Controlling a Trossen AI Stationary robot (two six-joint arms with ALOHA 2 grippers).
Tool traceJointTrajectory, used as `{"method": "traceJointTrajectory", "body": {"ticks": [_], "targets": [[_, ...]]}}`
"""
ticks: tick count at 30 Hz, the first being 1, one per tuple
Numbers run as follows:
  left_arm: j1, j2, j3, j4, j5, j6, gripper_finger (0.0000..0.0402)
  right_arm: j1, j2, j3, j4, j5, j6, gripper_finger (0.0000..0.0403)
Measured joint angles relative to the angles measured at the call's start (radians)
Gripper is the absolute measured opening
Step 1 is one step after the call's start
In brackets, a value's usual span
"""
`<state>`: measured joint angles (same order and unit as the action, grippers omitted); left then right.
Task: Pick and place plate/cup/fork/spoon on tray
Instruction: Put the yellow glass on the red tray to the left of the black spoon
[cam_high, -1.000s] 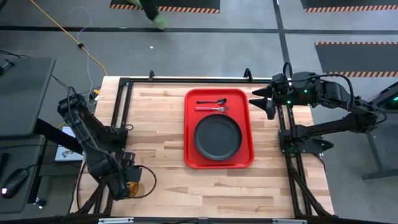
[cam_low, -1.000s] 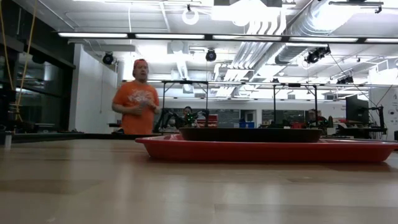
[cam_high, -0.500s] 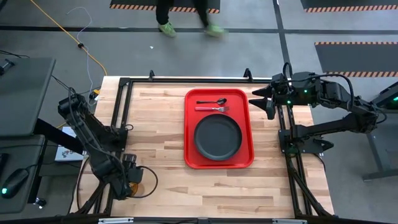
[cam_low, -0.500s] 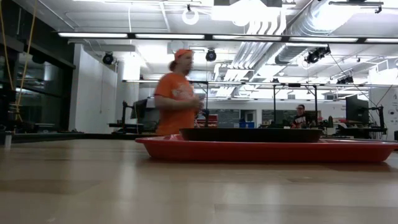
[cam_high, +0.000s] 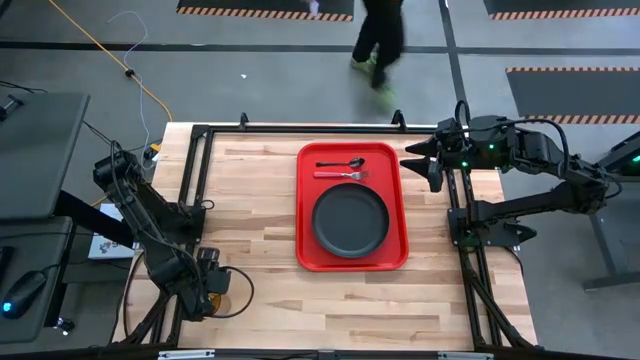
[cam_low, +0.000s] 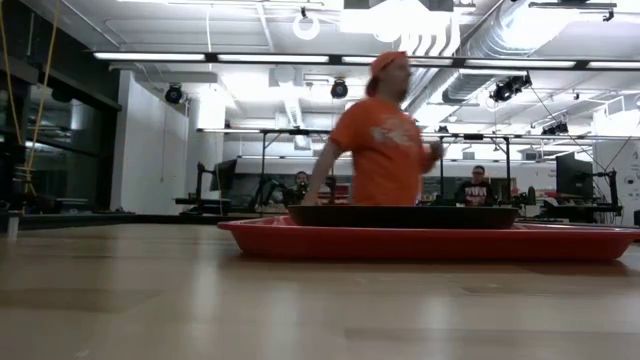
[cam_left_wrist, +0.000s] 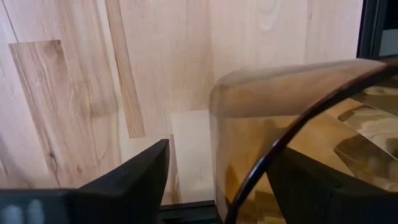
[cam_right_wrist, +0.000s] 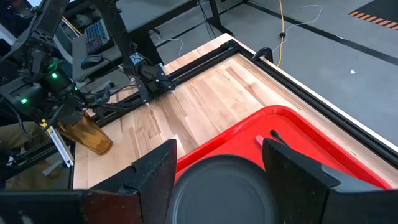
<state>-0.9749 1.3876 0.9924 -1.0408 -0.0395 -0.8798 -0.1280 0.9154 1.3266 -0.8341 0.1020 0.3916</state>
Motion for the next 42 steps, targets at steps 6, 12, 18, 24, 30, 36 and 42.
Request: {"method": "traceJointTrajectory", "body": {"ticks": [6,12,18,24,30,36,42], "targets": [[0.000,0.000,0.000,0.000,0.000,-0.007,0.0168,0.000,0.000,0.000,0.000,0.000,0.000,0.0229],[0.000,0.000,0.000,-0.001,0.001,-0.008,0.0063,0.000,0.000,0.000,0.000,0.000,-0.007,0.0229],[0.000,0.000,0.015,-0.007,0.003,-0.008,0.0011,0.000,0.000,0.000,0.000,0.000,-0.008,0.0229],[0.040,-0.038,0.058,-0.018,0.010,-0.008,0.0006,0.000,0.000,0.000,0.000,0.000,-0.008,0.0229],[0.160,-0.101,0.136,-0.069,0.010,0.037,0.0004,0.000,0.000,0.000,0.000,0.000,-0.008,0.0229],[0.350,-0.109,0.260,-0.113,0.007,0.187,0.0003,0.000,0.000,0.000,0.000,0.000,-0.008,0.0229],[0.553,-0.069,0.380,-0.123,-0.025,0.362,0.0002,0.000,0.000,0.000,0.000,0.000,-0.007,0.0229]]}}
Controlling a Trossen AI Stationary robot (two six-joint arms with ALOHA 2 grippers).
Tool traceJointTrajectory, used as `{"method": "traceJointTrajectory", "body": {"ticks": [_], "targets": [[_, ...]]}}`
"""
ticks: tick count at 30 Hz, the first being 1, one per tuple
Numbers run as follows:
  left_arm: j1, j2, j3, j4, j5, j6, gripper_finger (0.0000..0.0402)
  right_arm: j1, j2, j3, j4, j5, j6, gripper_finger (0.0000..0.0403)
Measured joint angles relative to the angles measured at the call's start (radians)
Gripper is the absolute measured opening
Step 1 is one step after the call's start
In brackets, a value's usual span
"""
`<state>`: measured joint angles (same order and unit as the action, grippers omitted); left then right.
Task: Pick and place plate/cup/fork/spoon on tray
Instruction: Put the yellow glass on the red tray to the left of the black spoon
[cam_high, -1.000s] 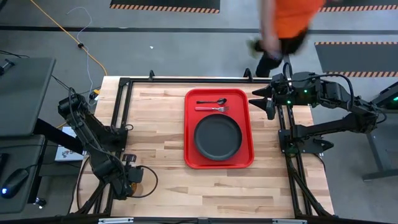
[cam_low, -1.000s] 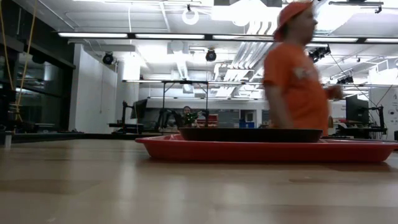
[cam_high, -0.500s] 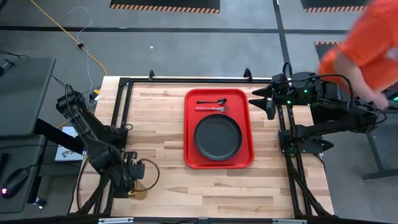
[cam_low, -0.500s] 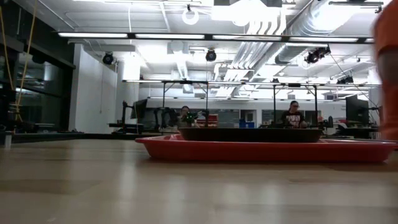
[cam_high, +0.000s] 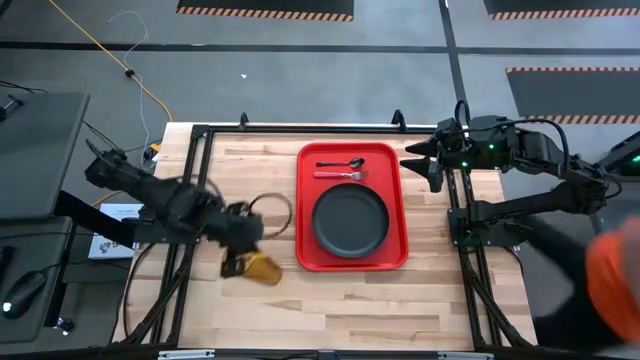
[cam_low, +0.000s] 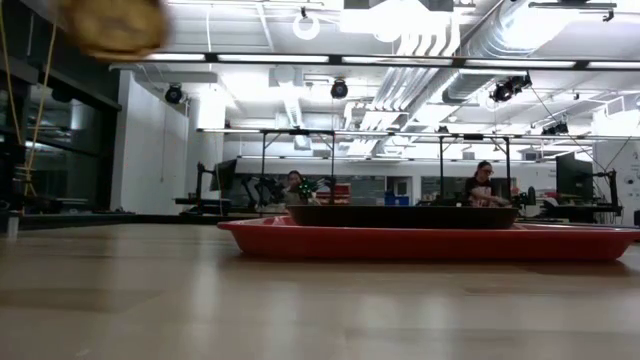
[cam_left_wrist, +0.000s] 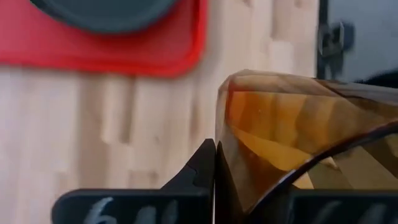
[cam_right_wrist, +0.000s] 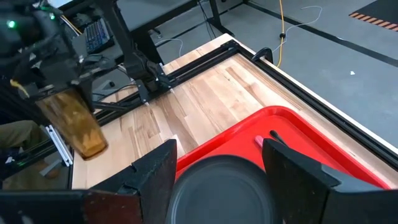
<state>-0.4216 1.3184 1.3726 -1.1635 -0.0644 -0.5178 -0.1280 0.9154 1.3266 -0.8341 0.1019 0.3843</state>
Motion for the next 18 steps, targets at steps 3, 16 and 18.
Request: {"method": "traceJointTrajectory", "body": {"ticks": [3,16,18], "targets": [[0.088,0.033,0.053,0.001,-0.019,0.090,0.0002,0.000,0.000,0.000,0.005,0.000,0.008,0.0229],[0.338,0.197,0.225,0.002,-0.091,0.395,0.0001,0.000,0.002,0.000,0.007,0.003,0.060,0.0229],[0.359,0.207,0.233,0.004,-0.104,0.449,0.0001,0.000,0.002,0.000,0.007,0.018,0.075,0.0229]]}}
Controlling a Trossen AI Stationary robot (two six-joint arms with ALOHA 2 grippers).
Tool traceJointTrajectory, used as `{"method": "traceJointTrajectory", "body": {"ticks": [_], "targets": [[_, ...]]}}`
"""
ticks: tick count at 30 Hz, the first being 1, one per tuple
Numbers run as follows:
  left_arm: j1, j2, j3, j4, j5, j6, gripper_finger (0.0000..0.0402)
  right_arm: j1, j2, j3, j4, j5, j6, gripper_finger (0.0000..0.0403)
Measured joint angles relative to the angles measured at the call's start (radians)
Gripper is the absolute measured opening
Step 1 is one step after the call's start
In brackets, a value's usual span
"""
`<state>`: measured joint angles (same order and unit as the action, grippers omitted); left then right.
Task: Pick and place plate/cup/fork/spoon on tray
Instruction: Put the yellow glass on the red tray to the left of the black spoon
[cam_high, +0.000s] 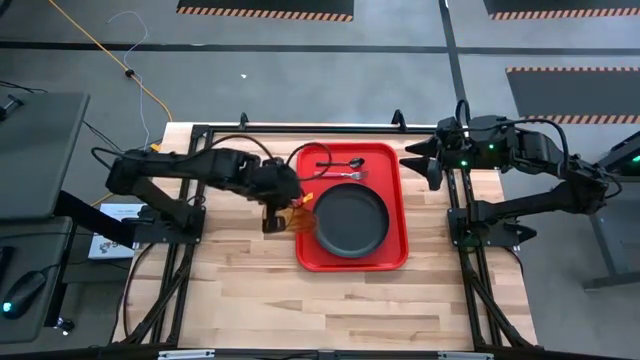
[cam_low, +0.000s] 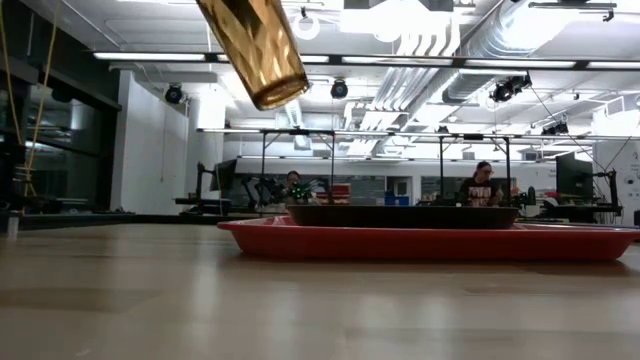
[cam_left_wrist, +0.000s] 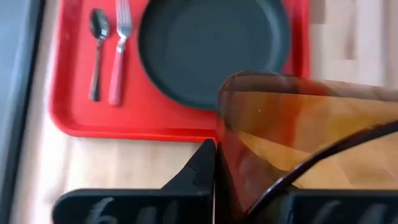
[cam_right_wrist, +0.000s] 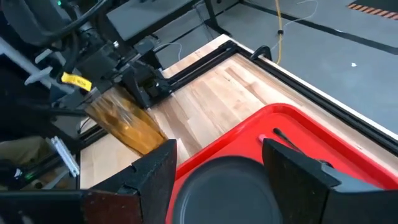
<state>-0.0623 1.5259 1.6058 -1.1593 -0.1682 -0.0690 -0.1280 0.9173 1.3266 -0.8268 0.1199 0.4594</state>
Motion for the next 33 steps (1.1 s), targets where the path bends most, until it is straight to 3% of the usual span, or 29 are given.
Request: {"method": "traceJointTrajectory", "body": {"ticks": [7,12,17,23,28,33], "targets": [[0.109,0.005,0.002,0.094,-0.063,0.170,0.0001,0.000,0.025,0.001,0.001,0.088,0.113,0.0229],[0.214,0.006,0.000,0.223,0.003,0.237,0.0001,0.000,0.086,0.001,0.001,0.087,0.199,0.0229],[0.292,0.055,-0.005,0.309,0.077,0.205,0.0001,0.000,0.133,0.001,0.001,0.078,0.213,0.0229],[0.298,0.133,0.003,0.402,0.146,0.125,0.0001,-0.009,0.104,0.001,0.000,0.104,0.141,0.0229],[0.265,0.254,0.129,0.425,0.155,0.034,0.0001,-0.041,0.042,0.001,-0.003,0.113,0.035,0.0229],[0.242,0.430,0.321,0.424,0.083,-0.040,0.0001,-0.069,-0.014,0.001,-0.045,0.086,-0.022,0.0229]]}}
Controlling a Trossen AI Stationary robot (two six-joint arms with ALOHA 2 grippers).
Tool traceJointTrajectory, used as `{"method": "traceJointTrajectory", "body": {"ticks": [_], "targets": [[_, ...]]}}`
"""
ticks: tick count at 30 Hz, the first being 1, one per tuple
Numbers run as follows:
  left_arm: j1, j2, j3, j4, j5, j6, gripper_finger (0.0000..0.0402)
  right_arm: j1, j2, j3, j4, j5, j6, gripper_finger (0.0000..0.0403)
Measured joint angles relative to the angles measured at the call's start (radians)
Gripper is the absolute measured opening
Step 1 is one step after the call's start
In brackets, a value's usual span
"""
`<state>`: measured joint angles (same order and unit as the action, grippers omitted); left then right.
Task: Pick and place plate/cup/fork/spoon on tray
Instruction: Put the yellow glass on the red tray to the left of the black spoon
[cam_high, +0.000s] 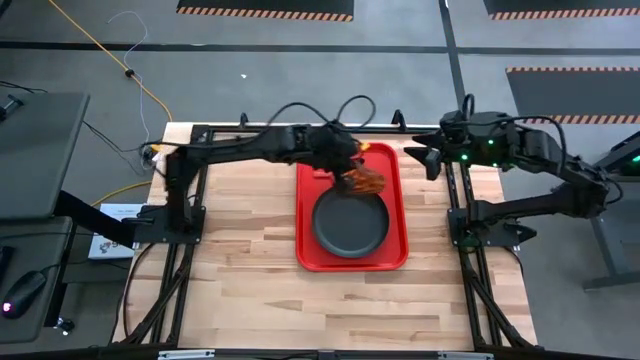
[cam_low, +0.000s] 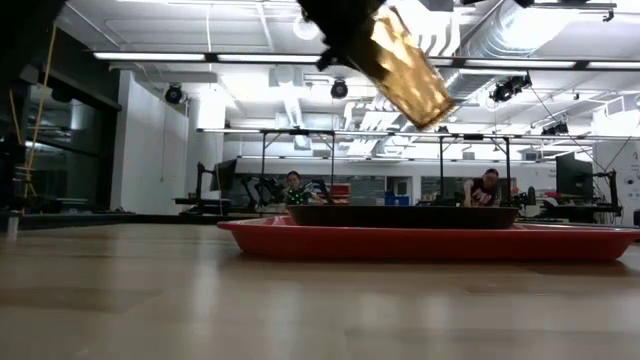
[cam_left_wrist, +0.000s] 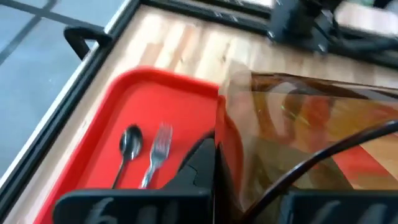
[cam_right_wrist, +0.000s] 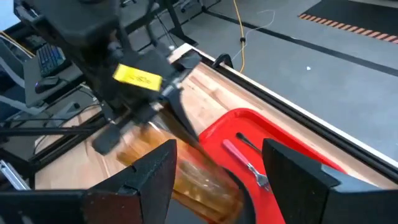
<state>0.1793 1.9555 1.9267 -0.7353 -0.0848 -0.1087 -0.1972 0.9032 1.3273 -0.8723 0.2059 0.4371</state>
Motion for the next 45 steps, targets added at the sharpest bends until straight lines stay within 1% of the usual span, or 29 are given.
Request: {"method": "traceJointTrajectory", "body": {"ticks": [4,8,12,14,16,22,35,39,45], "targets": [[-0.003,0.140,0.146,0.002,-0.037,-0.047,0.0001,-0.002,-0.035,0.000,-0.039,-0.009,-0.001,0.0229],[-0.003,0.256,0.242,0.001,-0.082,-0.064,0.0001,-0.001,-0.059,0.000,-0.071,-0.023,-0.001,0.0229],[-0.001,0.343,0.297,0.002,-0.133,-0.066,0.0002,-0.001,-0.069,0.000,-0.077,-0.022,0.000,0.0229],[0.003,0.374,0.307,0.000,-0.158,-0.078,0.0004,-0.001,-0.069,0.000,-0.077,-0.021,0.014,0.0229],[0.009,0.395,0.307,0.002,-0.162,-0.104,0.0005,-0.001,-0.066,0.000,-0.077,-0.021,0.029,0.0229],[0.036,0.429,0.308,-0.013,-0.163,-0.197,0.0007,-0.001,-0.056,0.000,-0.077,-0.011,0.033,0.0229],[0.048,0.430,0.294,0.002,-0.105,-0.203,0.0011,-0.001,-0.013,0.000,-0.069,0.002,0.060,0.0229],[0.047,0.430,0.284,0.003,-0.113,-0.203,0.0026,-0.001,-0.005,-0.001,-0.059,0.002,0.060,0.0229],[0.047,0.429,0.280,0.008,-0.137,-0.195,0.0063,-0.001,-0.006,-0.001,-0.043,0.002,0.060,0.0229]]}}
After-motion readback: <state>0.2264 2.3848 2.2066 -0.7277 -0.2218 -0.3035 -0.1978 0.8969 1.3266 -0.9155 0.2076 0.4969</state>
